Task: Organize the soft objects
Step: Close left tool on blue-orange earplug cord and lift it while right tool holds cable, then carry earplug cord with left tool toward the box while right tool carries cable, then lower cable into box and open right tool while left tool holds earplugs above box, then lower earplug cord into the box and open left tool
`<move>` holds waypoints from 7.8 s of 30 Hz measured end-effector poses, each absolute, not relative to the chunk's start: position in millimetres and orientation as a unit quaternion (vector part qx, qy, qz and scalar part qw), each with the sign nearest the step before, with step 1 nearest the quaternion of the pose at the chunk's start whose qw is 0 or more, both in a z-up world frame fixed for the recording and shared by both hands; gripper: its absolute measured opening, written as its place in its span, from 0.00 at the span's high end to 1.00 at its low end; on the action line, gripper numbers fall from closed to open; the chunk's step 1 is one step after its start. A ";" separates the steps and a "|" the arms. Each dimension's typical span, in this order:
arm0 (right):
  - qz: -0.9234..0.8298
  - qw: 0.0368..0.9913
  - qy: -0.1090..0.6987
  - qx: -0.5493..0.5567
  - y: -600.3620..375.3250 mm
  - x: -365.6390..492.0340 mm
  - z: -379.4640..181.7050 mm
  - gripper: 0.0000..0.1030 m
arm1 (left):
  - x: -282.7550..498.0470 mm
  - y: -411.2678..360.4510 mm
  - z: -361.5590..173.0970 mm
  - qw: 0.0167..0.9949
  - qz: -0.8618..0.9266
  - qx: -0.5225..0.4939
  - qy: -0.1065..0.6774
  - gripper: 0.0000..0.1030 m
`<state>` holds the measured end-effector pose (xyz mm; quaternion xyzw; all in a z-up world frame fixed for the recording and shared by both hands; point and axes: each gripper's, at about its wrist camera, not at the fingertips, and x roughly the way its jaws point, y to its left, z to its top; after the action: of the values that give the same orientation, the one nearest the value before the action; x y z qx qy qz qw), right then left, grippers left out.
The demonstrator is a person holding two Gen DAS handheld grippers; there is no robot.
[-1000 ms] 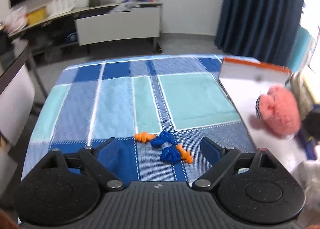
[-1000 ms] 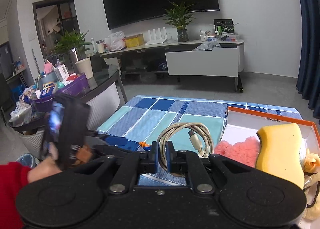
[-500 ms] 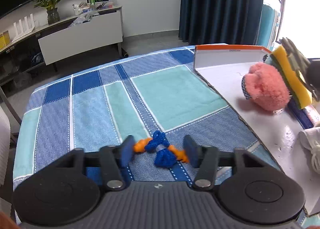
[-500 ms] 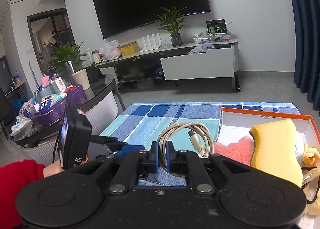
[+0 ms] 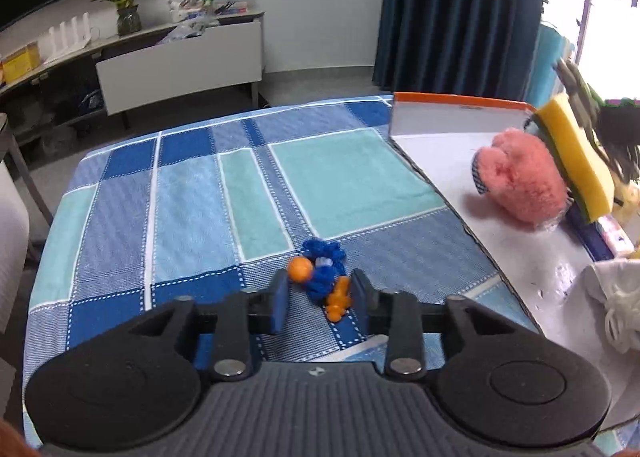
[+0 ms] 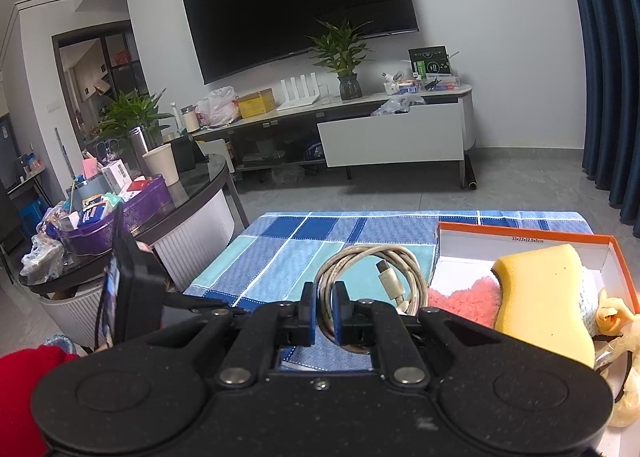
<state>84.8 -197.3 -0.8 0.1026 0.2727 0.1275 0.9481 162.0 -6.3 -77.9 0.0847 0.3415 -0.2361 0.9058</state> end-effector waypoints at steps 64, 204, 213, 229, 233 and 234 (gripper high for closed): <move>0.029 0.969 0.227 0.097 -254.0 -16.9 52.7 0.90 | 43.9 -84.9 34.6 0.943 -0.171 0.010 0.287 0.85; -0.026 0.940 0.321 0.118 -360.8 81.1 10.6 0.33 | 86.4 -165.5 -2.9 0.894 -0.259 0.036 0.364 0.84; -0.013 0.935 0.324 0.140 -367.0 126.4 -6.3 0.30 | 90.1 -173.5 -16.1 0.882 -0.273 0.038 0.382 0.84; -0.037 0.943 0.274 0.184 -395.6 76.4 10.0 0.25 | 91.4 -178.9 -25.5 0.868 -0.290 0.035 0.401 0.80; -0.039 0.948 0.259 0.180 -391.0 49.8 20.3 0.24 | 89.1 -176.8 -23.8 0.874 -0.273 0.034 0.400 0.54; -0.040 0.949 0.257 0.178 -388.7 43.5 22.3 0.23 | 87.8 -174.3 -22.7 0.878 -0.266 0.031 0.397 0.41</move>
<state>43.5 -388.7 22.3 0.1777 0.2568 -0.0395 0.9492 87.8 -174.3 -22.7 0.0309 0.3974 -0.2660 0.8777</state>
